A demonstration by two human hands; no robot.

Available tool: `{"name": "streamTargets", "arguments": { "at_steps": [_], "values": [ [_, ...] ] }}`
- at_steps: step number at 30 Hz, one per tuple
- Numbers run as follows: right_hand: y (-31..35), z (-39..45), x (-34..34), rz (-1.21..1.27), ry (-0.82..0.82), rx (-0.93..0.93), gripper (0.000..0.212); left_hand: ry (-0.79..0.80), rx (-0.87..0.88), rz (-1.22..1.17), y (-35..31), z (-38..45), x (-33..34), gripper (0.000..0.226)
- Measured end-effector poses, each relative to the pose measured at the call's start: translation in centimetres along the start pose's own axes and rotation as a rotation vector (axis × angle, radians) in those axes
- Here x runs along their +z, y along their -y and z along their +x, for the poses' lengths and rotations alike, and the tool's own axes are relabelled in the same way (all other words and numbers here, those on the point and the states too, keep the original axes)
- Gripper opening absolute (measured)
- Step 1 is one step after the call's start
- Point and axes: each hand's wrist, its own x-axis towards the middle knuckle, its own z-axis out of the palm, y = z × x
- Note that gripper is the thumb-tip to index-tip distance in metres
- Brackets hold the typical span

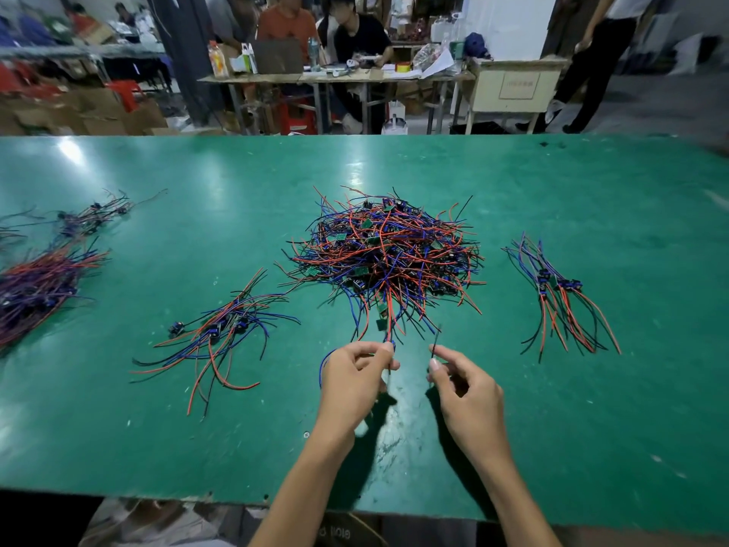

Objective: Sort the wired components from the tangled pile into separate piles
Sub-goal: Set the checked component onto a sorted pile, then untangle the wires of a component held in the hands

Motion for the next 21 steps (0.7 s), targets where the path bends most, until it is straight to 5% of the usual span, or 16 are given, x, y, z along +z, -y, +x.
{"name": "streamTargets", "arguments": {
  "at_steps": [12,21],
  "values": [
    [-0.2,0.2,0.0,0.168,0.124,0.001,0.013,-0.062,0.252,0.479,2.7,-1.4,2.1,0.02],
    [0.6,0.0,-0.5,0.328,0.134,-0.002,0.012,0.065,0.442,0.533,2.9,-1.4,1.7,0.014]
  ]
}}
